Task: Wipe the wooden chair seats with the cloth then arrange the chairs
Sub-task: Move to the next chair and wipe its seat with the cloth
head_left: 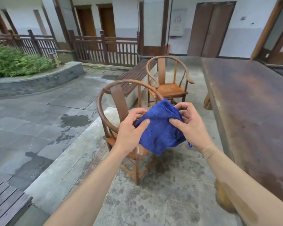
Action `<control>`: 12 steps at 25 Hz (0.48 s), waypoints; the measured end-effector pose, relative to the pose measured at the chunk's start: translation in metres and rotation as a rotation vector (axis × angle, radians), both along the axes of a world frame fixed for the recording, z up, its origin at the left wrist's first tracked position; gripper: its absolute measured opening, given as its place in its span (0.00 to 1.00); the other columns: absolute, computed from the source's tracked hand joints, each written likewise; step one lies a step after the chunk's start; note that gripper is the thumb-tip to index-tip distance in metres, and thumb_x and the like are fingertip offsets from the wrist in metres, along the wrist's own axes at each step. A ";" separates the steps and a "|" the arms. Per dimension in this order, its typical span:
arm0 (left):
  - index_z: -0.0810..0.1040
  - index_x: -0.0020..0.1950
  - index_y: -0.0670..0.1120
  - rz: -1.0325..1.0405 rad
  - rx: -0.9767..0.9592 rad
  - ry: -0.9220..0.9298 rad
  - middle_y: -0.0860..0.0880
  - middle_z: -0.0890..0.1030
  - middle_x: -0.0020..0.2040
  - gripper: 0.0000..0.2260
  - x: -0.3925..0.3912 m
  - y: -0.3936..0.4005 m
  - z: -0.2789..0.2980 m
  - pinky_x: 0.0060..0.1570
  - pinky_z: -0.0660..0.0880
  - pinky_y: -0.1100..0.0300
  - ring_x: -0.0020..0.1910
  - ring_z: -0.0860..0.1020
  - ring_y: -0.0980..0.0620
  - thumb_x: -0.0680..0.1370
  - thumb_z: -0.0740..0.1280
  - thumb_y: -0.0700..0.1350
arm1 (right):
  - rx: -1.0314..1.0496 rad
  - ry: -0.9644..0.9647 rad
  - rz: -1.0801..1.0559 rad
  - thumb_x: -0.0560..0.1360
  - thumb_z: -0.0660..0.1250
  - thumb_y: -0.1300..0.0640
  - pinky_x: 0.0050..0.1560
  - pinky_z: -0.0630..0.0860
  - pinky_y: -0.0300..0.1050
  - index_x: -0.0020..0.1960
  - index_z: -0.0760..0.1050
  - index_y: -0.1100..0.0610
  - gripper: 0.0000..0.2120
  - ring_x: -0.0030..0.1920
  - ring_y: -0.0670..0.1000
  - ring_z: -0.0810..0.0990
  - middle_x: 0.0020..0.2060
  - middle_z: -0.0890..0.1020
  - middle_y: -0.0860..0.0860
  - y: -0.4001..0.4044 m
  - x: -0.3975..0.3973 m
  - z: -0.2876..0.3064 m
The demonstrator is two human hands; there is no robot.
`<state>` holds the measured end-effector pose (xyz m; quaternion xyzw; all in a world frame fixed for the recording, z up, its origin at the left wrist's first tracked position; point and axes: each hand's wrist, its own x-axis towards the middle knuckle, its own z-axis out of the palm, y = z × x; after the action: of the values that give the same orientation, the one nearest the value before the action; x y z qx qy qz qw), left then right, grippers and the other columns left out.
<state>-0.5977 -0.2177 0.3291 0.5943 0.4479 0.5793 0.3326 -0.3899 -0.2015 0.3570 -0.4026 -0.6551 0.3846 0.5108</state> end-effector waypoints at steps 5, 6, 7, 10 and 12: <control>0.77 0.54 0.60 0.029 -0.021 0.028 0.57 0.83 0.44 0.14 0.012 0.076 -0.010 0.45 0.75 0.65 0.45 0.80 0.56 0.79 0.69 0.38 | -0.012 0.016 0.035 0.74 0.72 0.67 0.48 0.78 0.43 0.52 0.74 0.43 0.19 0.44 0.46 0.81 0.43 0.82 0.47 0.082 0.012 -0.014; 0.77 0.53 0.62 0.036 -0.020 0.035 0.57 0.83 0.44 0.16 0.018 0.094 -0.010 0.44 0.74 0.65 0.45 0.80 0.56 0.79 0.69 0.39 | -0.003 0.020 0.040 0.73 0.72 0.66 0.48 0.78 0.44 0.52 0.74 0.43 0.19 0.45 0.47 0.81 0.44 0.82 0.46 0.101 0.018 -0.016; 0.77 0.52 0.63 0.046 -0.016 0.048 0.57 0.83 0.44 0.17 0.027 0.114 -0.009 0.44 0.74 0.65 0.45 0.80 0.56 0.79 0.69 0.38 | 0.007 0.022 0.042 0.72 0.73 0.64 0.49 0.78 0.44 0.51 0.74 0.41 0.19 0.46 0.48 0.81 0.44 0.82 0.46 0.122 0.027 -0.016; 0.76 0.52 0.64 0.093 0.000 0.062 0.54 0.84 0.47 0.17 0.056 0.178 -0.004 0.47 0.75 0.59 0.46 0.81 0.54 0.79 0.69 0.40 | 0.029 0.013 0.066 0.70 0.72 0.59 0.51 0.79 0.46 0.51 0.74 0.40 0.17 0.49 0.50 0.81 0.47 0.82 0.46 0.192 0.054 -0.011; 0.76 0.53 0.64 0.124 -0.006 0.054 0.48 0.84 0.48 0.14 0.071 0.217 -0.002 0.49 0.76 0.49 0.47 0.81 0.49 0.78 0.69 0.43 | 0.032 0.004 0.092 0.71 0.72 0.61 0.52 0.79 0.46 0.51 0.74 0.39 0.18 0.48 0.48 0.80 0.46 0.82 0.44 0.236 0.067 -0.009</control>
<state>-0.5270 -0.0011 0.3267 0.5797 0.4942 0.5814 0.2856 -0.3227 0.0341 0.3478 -0.3631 -0.6778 0.3979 0.5005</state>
